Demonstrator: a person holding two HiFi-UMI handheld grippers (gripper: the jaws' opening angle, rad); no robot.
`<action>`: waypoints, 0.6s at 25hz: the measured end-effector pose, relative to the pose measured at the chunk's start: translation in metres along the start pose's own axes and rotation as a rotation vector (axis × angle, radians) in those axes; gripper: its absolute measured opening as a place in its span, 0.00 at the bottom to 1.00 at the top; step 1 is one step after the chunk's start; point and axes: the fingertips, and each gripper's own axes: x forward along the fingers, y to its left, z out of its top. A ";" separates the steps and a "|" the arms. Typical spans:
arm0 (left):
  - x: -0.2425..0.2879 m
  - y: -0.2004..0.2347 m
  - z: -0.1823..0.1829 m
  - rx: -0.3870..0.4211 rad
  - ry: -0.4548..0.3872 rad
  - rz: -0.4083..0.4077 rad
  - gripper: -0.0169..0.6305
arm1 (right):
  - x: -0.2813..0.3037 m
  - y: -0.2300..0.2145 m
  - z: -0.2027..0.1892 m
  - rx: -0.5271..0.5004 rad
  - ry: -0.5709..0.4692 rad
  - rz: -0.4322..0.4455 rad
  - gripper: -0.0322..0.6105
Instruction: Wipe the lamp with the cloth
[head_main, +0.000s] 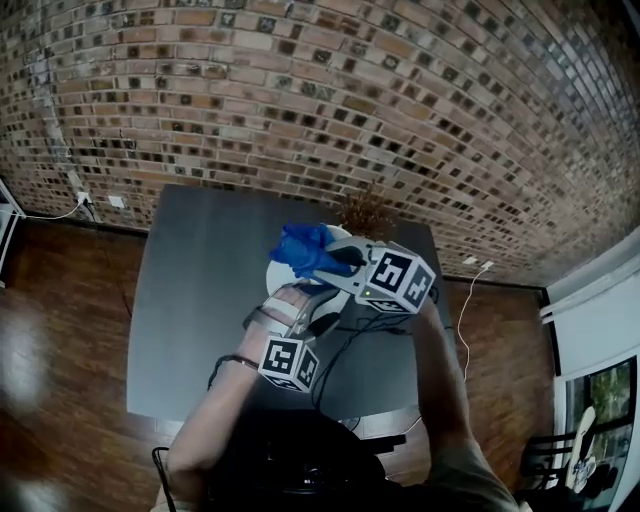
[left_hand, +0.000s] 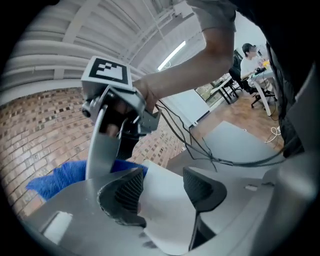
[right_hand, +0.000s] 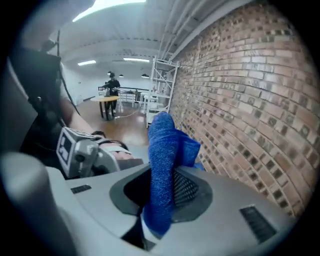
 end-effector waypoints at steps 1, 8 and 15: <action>-0.001 -0.001 0.000 0.016 0.002 -0.002 0.40 | -0.017 -0.004 0.001 0.026 -0.029 -0.013 0.19; -0.088 0.116 -0.040 -0.811 -0.433 0.155 0.28 | -0.153 -0.044 0.030 0.259 -0.447 -0.486 0.19; -0.046 0.166 -0.050 -1.296 -0.660 -0.102 0.26 | -0.012 -0.028 0.021 0.445 -0.333 -0.500 0.19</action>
